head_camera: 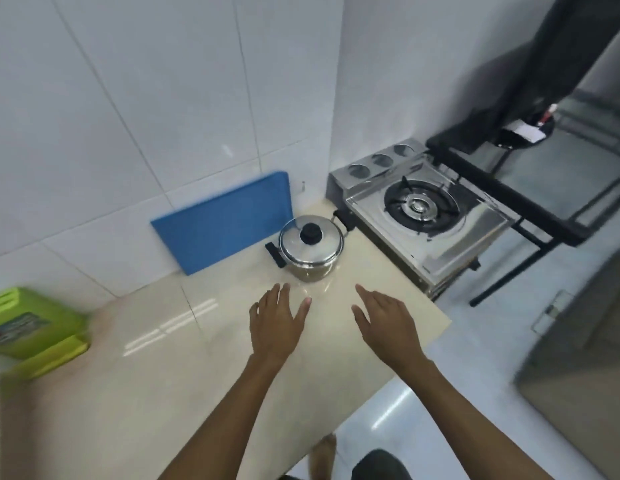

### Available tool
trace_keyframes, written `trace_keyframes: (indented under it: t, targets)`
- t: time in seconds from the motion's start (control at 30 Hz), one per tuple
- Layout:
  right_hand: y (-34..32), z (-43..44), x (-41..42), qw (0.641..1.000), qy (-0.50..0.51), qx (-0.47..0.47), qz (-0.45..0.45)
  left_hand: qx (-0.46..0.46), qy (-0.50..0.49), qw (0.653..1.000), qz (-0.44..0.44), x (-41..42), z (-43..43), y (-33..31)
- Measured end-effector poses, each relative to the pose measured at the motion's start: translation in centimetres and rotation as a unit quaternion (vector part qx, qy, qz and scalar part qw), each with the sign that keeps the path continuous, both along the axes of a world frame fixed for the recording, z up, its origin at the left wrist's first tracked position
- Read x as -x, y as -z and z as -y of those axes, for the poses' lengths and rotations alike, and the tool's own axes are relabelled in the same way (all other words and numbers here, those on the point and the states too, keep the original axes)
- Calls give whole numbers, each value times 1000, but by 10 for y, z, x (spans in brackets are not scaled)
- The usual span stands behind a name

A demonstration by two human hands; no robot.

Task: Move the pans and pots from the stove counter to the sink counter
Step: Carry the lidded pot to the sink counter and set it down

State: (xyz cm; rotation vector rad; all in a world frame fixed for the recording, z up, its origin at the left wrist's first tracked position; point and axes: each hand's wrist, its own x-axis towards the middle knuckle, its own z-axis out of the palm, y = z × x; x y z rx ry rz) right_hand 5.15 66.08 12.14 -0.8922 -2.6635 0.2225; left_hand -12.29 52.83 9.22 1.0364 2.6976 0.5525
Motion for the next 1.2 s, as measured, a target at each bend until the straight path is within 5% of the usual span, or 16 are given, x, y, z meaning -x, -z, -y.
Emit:
trace_keyframes:
  t: [0.27,0.47,0.67,0.97,1.2]
  targets:
    - [9,-169,114,996,-32,59,66,-20,-183,980,78,91,-85,7]
    - [52,-260,173,987,-56,125,85,-144,-344,900,227,106,-125,31]
    - [89,-288,195,965,-78,243,61,-205,-420,852,237,89,-166,41]
    - [108,-304,189,912,-73,402,-43,-226,-450,827,249,90,-176,45]
    - [82,-287,176,888,-76,449,-61,-326,-480,761,291,65,-146,15]
